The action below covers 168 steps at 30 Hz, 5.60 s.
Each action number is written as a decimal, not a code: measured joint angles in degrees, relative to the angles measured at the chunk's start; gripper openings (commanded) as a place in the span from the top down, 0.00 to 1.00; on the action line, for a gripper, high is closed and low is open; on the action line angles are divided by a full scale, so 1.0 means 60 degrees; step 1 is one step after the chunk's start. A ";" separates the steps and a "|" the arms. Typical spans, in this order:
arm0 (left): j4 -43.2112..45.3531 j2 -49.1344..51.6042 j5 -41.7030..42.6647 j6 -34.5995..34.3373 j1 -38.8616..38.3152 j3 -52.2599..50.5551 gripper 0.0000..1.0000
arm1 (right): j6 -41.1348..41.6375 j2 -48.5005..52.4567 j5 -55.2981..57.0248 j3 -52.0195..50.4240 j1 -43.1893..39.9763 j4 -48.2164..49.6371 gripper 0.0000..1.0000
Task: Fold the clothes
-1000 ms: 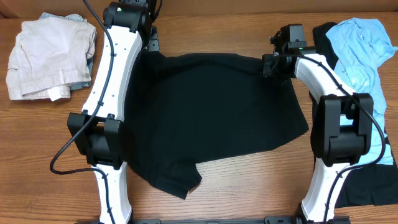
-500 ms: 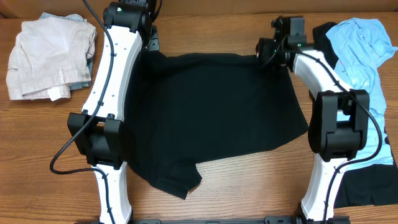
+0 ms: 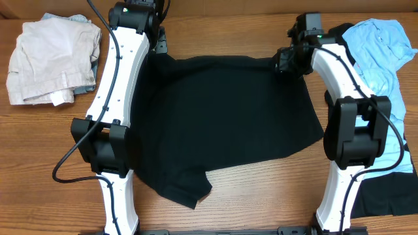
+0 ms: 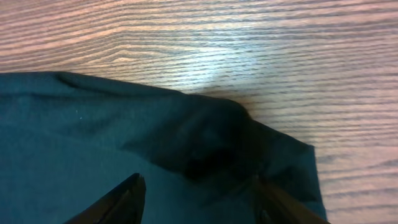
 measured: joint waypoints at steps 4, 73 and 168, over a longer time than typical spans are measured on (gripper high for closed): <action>-0.0007 0.0000 0.0000 0.0000 0.0000 0.0000 0.96 | -0.0102 0.0098 0.0397 -0.0244 0.0346 0.0503 0.43; -0.2798 -0.1974 0.2419 -0.0036 -0.0004 -0.4532 0.13 | -0.0827 -0.1821 0.0025 -0.1253 -0.0965 -0.5355 0.36; -0.3606 0.0627 0.3100 0.0284 -0.1625 0.5187 0.18 | 0.0754 -0.5880 -0.1370 0.2226 -0.1763 -0.6623 0.03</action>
